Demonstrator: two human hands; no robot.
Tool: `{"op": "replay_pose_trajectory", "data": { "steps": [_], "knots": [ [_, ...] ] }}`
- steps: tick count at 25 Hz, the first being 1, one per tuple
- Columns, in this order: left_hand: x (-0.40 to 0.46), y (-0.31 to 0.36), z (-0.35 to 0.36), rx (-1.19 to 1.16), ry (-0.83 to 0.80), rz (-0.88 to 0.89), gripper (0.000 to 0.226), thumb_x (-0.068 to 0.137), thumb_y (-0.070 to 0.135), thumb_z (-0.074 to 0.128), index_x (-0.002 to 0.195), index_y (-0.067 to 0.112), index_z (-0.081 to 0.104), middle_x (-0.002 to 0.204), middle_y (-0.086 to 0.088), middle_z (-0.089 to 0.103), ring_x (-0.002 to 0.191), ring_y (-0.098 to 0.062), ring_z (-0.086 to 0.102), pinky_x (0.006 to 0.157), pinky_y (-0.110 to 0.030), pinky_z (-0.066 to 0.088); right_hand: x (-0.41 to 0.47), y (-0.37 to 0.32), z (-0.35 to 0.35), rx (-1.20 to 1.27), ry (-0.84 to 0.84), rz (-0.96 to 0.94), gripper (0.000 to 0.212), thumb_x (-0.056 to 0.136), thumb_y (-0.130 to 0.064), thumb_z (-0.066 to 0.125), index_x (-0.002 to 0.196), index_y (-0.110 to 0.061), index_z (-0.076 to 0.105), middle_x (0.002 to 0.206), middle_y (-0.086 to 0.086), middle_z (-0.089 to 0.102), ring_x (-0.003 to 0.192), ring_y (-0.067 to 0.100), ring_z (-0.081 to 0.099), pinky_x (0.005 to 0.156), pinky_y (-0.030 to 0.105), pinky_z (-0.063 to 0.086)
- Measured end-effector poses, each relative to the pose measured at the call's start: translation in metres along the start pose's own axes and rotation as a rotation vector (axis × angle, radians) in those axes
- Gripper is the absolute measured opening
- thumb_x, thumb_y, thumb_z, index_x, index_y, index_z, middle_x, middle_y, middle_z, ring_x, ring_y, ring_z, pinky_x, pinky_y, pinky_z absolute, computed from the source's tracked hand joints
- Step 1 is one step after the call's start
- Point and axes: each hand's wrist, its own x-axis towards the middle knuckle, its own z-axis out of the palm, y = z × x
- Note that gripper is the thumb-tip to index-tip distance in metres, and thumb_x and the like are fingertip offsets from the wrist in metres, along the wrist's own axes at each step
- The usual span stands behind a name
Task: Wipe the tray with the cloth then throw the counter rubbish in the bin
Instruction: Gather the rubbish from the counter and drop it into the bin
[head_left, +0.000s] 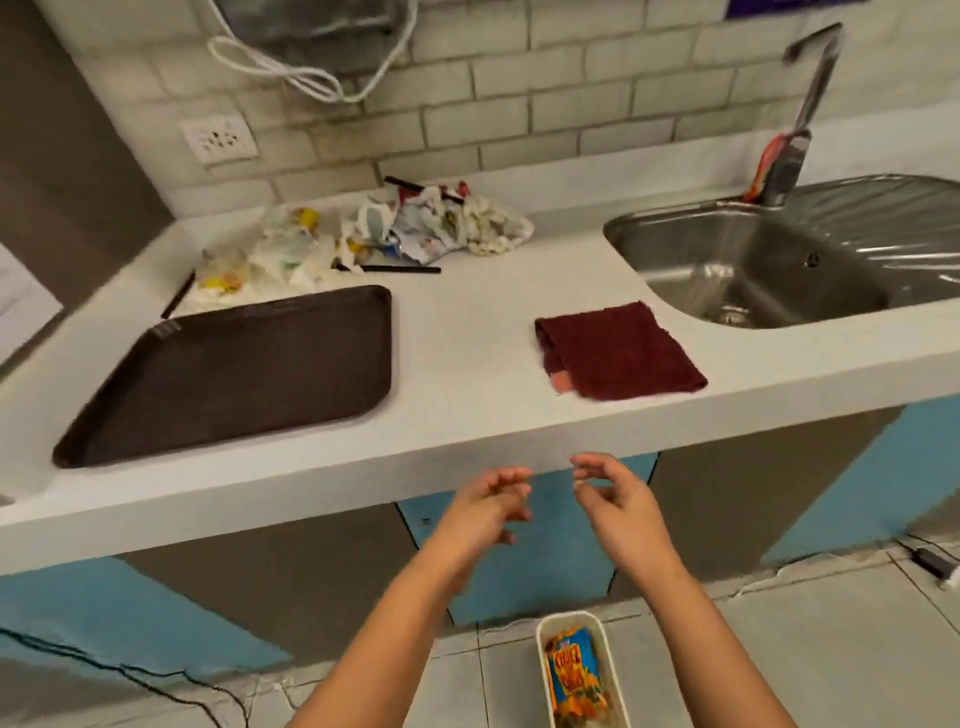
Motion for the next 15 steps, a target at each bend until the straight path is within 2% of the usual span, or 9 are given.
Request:
{"op": "replay_pose_trajectory", "data": {
  "steps": [2,7,11,15],
  "knots": [
    [-0.01,0.035,-0.017,-0.057,0.097,0.08,0.023,0.092,0.007,0.049,0.093,0.028,0.059,0.093,0.007,0.061,0.076,-0.008,0.057,0.061,-0.021,0.043,0.008,-0.033,0.003,-0.003,-0.042,-0.073,0.026,0.087,0.002,0.053,0.101,-0.018,0.06,0.086,-0.01,0.059,0.053,-0.002,0.05,0.049,0.008,0.037],
    [-0.02,0.084,-0.057,-0.124,0.218,0.163,0.016,0.093,0.016,0.052,0.095,0.028,0.062,0.094,0.006,0.062,0.08,-0.012,0.06,0.063,-0.024,0.045,0.038,-0.079,0.019,-0.022,-0.128,-0.119,0.024,0.089,-0.002,0.05,0.097,-0.021,0.062,0.088,-0.008,0.058,0.066,0.009,0.051,0.05,0.007,0.038],
    [-0.012,0.094,-0.091,-0.161,0.312,0.173,0.016,0.094,0.017,0.051,0.1,0.027,0.062,0.101,0.005,0.062,0.085,-0.011,0.061,0.067,-0.024,0.047,0.064,-0.088,0.041,-0.068,-0.176,-0.112,0.023,0.089,-0.002,0.05,0.093,-0.021,0.063,0.087,-0.005,0.059,0.06,0.011,0.048,0.047,0.007,0.036],
    [0.014,0.099,-0.133,-0.237,0.394,0.159,0.017,0.093,0.015,0.052,0.103,0.026,0.061,0.1,0.002,0.063,0.086,-0.013,0.061,0.065,-0.023,0.049,0.096,-0.085,0.07,-0.138,-0.216,-0.067,0.024,0.089,-0.003,0.049,0.089,-0.023,0.063,0.088,-0.006,0.059,0.059,0.014,0.049,0.044,0.008,0.036]
  ]
}}
